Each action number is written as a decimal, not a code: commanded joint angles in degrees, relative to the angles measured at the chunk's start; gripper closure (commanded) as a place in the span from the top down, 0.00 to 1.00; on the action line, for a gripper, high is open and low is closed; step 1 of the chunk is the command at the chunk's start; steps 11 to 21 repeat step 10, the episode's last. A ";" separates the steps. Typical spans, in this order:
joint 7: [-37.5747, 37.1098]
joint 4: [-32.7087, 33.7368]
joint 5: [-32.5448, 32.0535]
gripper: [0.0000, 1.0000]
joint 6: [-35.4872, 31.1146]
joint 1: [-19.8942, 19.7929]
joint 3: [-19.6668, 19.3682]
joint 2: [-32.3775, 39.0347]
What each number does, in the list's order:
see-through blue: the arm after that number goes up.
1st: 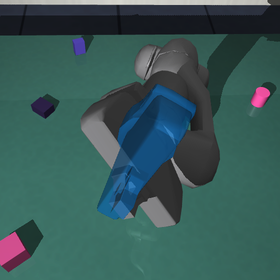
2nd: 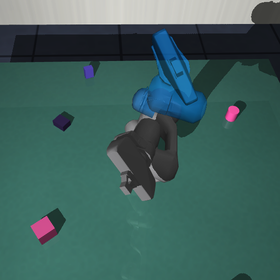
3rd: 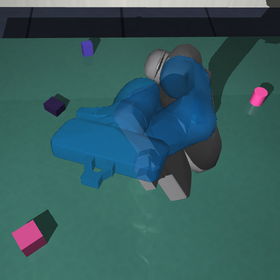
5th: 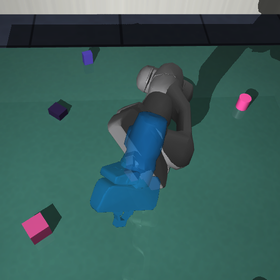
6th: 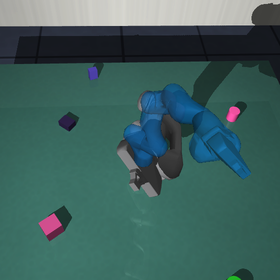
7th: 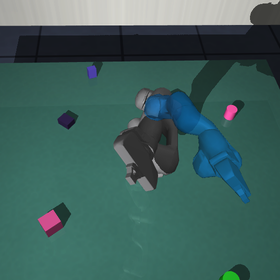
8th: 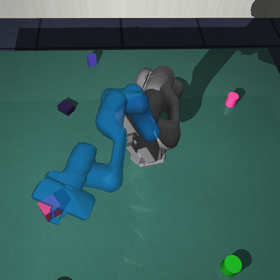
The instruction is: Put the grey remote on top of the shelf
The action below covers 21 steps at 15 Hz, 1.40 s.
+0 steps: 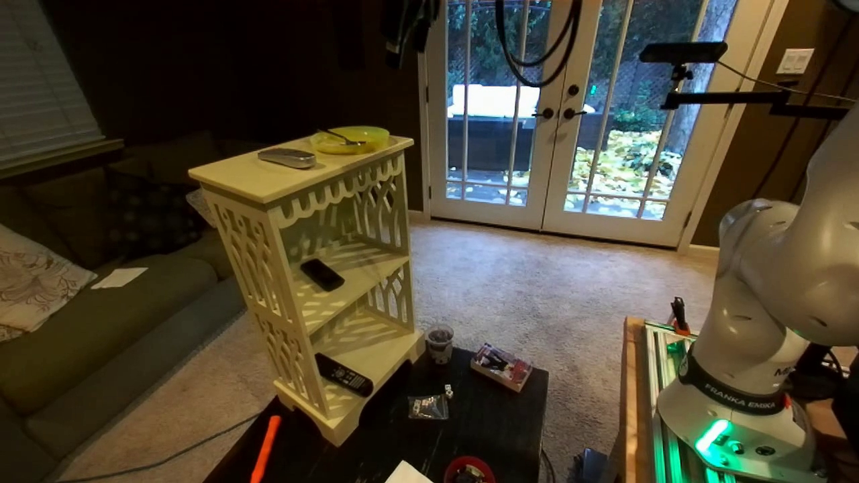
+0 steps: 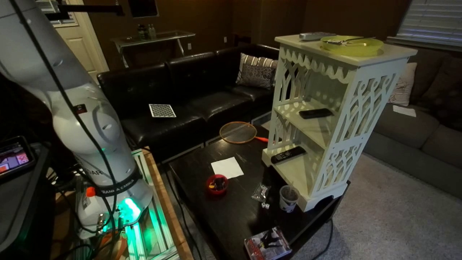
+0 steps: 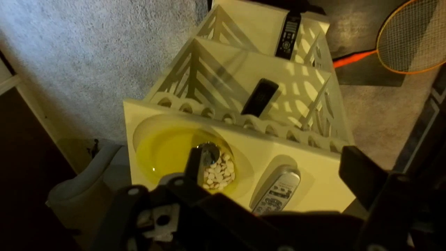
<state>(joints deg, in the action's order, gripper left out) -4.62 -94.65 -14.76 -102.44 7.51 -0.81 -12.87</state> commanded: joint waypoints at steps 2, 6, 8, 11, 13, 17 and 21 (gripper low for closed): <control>-1.42 -17.11 1.15 1.00 -0.77 -2.68 2.58 -11.87; 1.92 -29.67 0.10 1.00 -4.15 -3.88 1.41 -20.77; 1.22 -24.51 0.76 1.00 -2.08 -4.62 2.34 -16.19; 2.38 -29.36 0.80 1.00 -4.20 -5.38 1.44 -19.77; 2.38 -29.36 0.80 1.00 -4.20 -5.38 1.44 -19.77; 2.38 -29.36 0.80 1.00 -4.20 -5.38 1.44 -19.77; 2.38 -29.36 0.80 1.00 -4.20 -5.38 1.44 -19.77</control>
